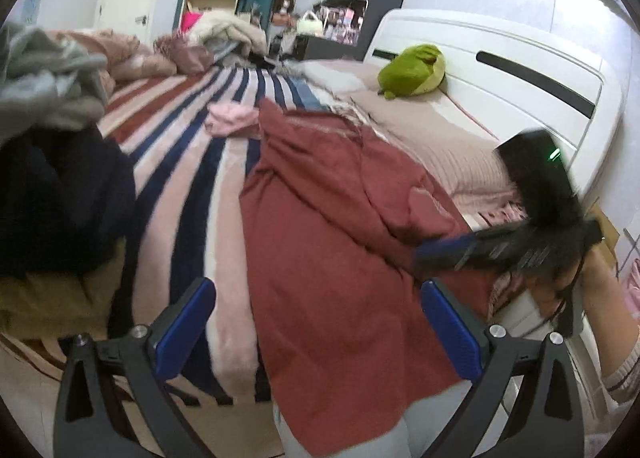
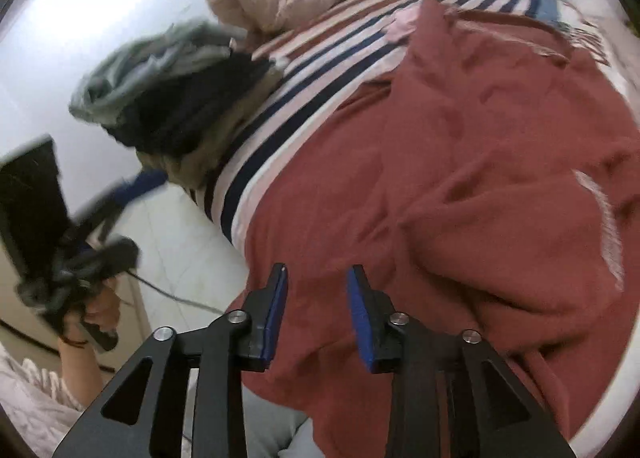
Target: Fold small clothes
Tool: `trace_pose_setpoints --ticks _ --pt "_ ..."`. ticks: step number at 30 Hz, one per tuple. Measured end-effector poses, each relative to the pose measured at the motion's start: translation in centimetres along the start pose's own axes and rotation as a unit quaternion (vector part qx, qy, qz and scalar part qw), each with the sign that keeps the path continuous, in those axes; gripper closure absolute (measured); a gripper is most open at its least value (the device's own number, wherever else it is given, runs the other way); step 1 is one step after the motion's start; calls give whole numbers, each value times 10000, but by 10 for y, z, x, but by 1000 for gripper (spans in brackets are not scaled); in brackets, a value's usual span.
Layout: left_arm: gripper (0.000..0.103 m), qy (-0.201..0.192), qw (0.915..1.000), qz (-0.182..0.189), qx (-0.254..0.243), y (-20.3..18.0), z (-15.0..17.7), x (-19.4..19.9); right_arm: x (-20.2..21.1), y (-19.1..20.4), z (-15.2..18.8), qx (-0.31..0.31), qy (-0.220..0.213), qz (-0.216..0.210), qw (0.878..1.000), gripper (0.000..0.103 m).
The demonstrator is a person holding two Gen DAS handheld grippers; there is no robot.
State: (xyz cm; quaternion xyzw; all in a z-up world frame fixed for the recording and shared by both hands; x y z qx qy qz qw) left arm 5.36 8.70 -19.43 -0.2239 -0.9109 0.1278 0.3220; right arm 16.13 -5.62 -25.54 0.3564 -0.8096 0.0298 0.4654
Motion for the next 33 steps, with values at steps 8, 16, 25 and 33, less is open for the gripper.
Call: trace_pose_setpoints --ticks 8,16,25,33 --pt "2 559 9936 938 300 -48 -1 -69 97 -92 36 -791 -1032 925 9872 48" --pt "2 512 9954 768 -252 -93 -32 -92 28 -124 30 -1236 -715 375 9890 45" --pt "2 381 9980 511 -37 -59 -32 -76 8 -110 10 -1298 -973 140 9867 84" --pt "2 -157 9993 307 168 -18 -31 -29 35 -13 1 299 -1430 -60 9893 101"
Point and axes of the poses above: each gripper's, at about its wrist camera, not at the fingertips, and x roughly against the way its jaws point, y to its left, z to its underside, the point moved 5 cm from there along -x, roughly the way its jaws point, and after that the axes turned 13 degrees about z, right-handed, at the moved point
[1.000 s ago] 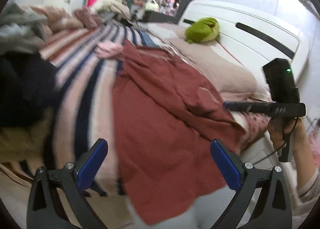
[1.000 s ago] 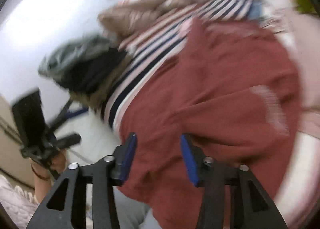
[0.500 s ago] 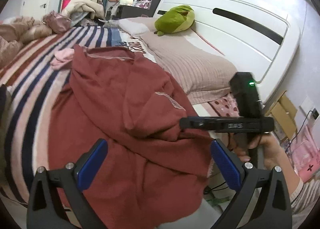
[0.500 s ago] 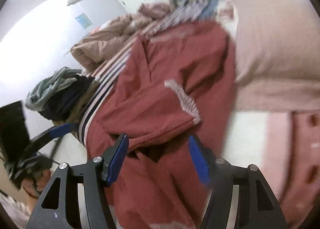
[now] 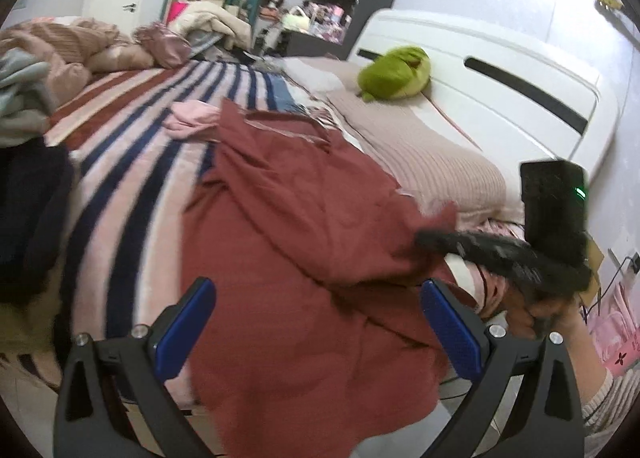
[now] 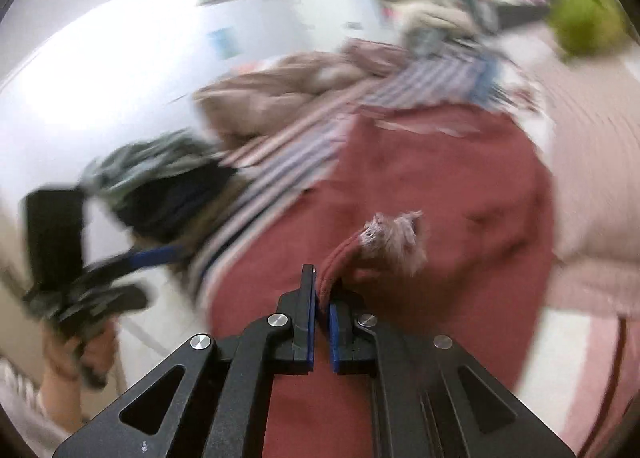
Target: Fold small clothes
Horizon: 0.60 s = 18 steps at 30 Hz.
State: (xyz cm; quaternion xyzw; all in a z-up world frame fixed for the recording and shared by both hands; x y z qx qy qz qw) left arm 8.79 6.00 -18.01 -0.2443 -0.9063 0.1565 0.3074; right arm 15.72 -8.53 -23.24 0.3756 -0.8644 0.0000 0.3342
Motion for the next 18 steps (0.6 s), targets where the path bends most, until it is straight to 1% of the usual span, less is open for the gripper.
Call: trace_pose_setpoints --ticks 1,2,4,5,6,7,8,9,10,12,13,14,16,17,18 --pt "2 -63 10000 -40 31 5 1 7 -6 18 5 211 215 -212 9993 101" --pt "2 -136 9998 -87 85 11 3 15 -16 40 17 445 565 -440 9964 101" --pt "2 -241 9995 -109 198 23 8 30 -35 73 44 845 1107 -672 9880 100" --pt "2 -269 9993 -101 248 27 12 36 -42 82 55 978 1302 -674 9843 94" --pt "2 -266 9992 -88 293 31 16 40 -52 88 68 1130 1561 -559 9797 90" --pt "2 -243 9991 -85 338 34 20 42 -58 91 78 1192 1739 -459 9764 80" --pt "2 -208 9990 -77 396 38 26 43 -62 90 86 1152 1886 -413 9744 73" --pt "2 -173 9988 -67 447 41 30 43 -61 88 88 1061 1931 -421 9745 72" --pt "2 -107 9985 -69 526 46 36 40 -55 84 88 950 1912 -448 9759 72" --pt "2 59 9977 -43 667 52 48 35 -31 71 81 682 1615 -463 9834 60" --pt "2 130 9972 -18 742 55 54 32 -17 60 78 522 1425 -413 9876 44" --pt "2 215 9961 35 858 58 61 28 0 47 75 321 1215 -331 9915 36" --pt "2 338 9938 138 1050 62 74 22 29 13 75 -169 924 -157 9955 36" --pt "2 398 9927 175 1123 62 82 20 44 -11 81 -522 806 -25 9954 35" --pt "2 446 9919 187 1178 63 87 16 54 -25 88 -781 739 63 9942 33"
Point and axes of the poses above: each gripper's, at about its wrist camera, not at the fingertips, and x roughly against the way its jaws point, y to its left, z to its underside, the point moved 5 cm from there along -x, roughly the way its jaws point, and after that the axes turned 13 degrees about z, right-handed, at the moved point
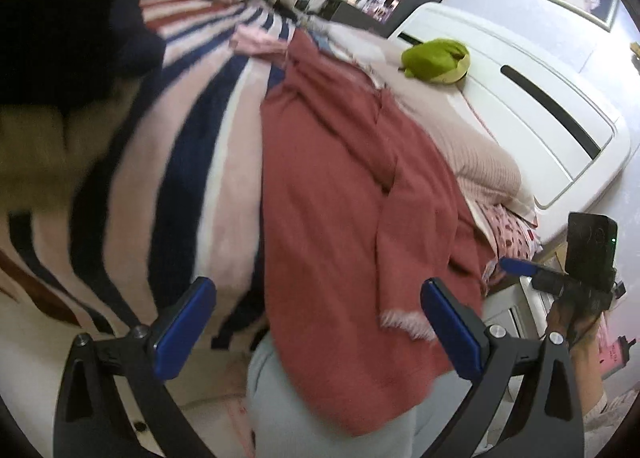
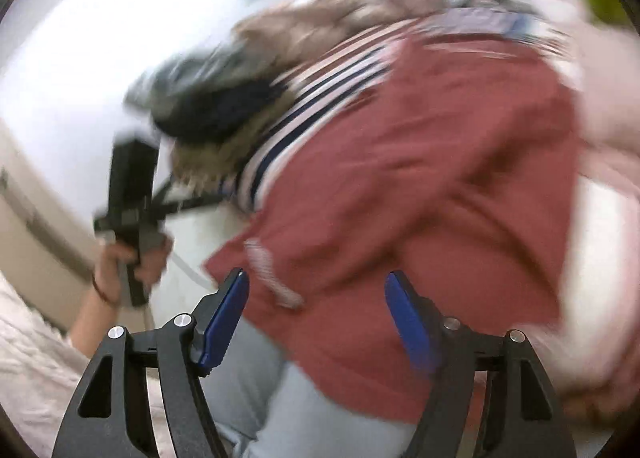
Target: Fold small clothes
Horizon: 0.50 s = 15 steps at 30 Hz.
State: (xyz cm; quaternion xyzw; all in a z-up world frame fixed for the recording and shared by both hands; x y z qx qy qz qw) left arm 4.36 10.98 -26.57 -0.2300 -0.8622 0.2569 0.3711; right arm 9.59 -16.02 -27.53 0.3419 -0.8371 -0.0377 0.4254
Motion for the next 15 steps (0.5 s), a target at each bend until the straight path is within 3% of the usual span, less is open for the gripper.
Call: trace_pose_setpoints --ticks 4,8,12,14,15 --pt "2 182 9996 36 218 10 11 -18 11 -59 33 -1189 31 -149 9928 18" --pt "2 246 9956 627 656 14 14 -33 -12 -89 65 -1959 105 -484 9794 17" --pt "2 273 9875 1071 1120 16 13 -50 -42 -94 87 -2278 207 -767 9705 17" --pt "7 284 9845 1204 1244 15 13 -56 -52 -94 92 -2455 177 -1171 9621 18" --pt "16 303 9829 1282 1284 13 13 -58 -54 -90 92 -2495 122 -1459 9572 20"
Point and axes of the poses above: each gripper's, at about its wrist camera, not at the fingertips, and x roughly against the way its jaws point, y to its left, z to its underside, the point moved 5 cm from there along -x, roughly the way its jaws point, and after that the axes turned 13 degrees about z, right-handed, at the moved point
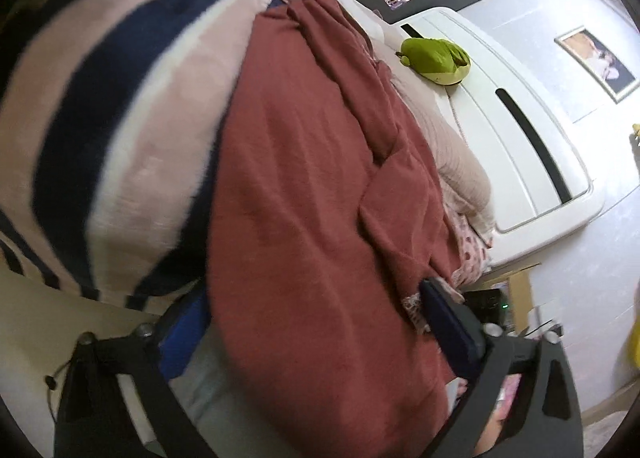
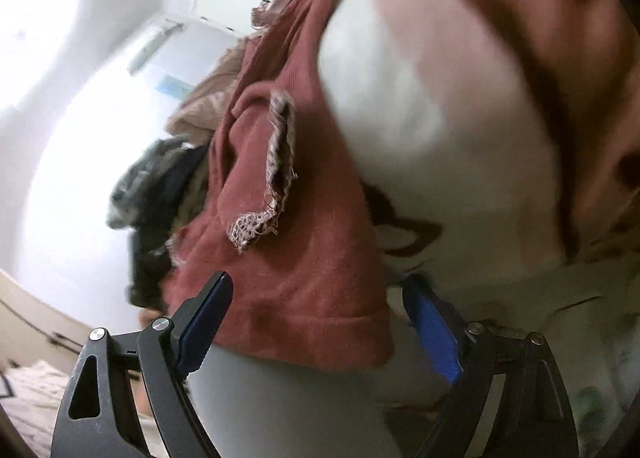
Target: Fold small clothes
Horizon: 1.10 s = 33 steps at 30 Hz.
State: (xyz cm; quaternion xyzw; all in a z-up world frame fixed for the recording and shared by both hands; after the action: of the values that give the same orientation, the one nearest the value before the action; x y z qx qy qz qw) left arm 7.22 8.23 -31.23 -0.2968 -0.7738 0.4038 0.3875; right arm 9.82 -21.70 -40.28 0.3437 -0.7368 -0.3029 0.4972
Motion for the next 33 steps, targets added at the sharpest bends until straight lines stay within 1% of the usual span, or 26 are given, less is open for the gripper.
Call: trace_pose_setpoints --ticks 1,2,3,4,5,6,7,9,12,14,17,19,23,28,31,33 --pt "28 33 10000 84 32 -1 0 -3 -1 5 1 27 -7 -226 9997 27" --pt "34 51 9999 156 38 -5 -1 -5 -3 11 0 117 -38 -365 9993 40" --pt "47 66 9997 227 14 -8 -1 -7 -3 19 -2 252 -75 -415 9988 48" --pt "63 77 9996 283 -50 -13 -1 -8 0 24 -3 357 -98 -409 9985 67" --pt "72 80 9994 299 -139 -18 -1 -7 2 32 -5 511 -127 -354 9980 87" --pt "86 74 9993 285 -219 -22 -1 -5 4 37 -7 621 -171 -302 9975 95" --pt "93 49 9993 236 -296 -26 -1 -3 7 43 -8 711 -237 -269 9968 98" --pt "97 -22 9989 196 -424 -32 -2 5 17 56 -10 824 -415 -351 9951 100" --pt "99 -157 9977 284 -591 -47 -2 17 35 76 -13 972 -751 -441 9915 102" --pt "99 -268 9965 263 -751 -57 -2 28 50 89 -13 1127 -969 -434 9879 102" --pt "99 -548 9939 151 -948 -72 -1 47 59 114 -12 1400 -1135 -305 9832 103" --pt "99 -625 9915 93 -1137 -84 3 59 67 121 -9 1476 -1212 -332 9810 103" --pt "100 -780 9881 133 -1321 -108 15 83 85 148 3 1707 -1365 -422 9749 103" --pt "100 -1048 9803 53 -1675 -146 40 130 119 185 27 2063 -1636 -509 9634 103" --pt "99 -1126 9726 84 -2031 -179 57 156 140 207 45 2318 -1757 -547 9552 103" --pt "99 -1168 9679 -27 -2225 -194 59 165 151 217 51 2418 -1784 -485 9525 103"
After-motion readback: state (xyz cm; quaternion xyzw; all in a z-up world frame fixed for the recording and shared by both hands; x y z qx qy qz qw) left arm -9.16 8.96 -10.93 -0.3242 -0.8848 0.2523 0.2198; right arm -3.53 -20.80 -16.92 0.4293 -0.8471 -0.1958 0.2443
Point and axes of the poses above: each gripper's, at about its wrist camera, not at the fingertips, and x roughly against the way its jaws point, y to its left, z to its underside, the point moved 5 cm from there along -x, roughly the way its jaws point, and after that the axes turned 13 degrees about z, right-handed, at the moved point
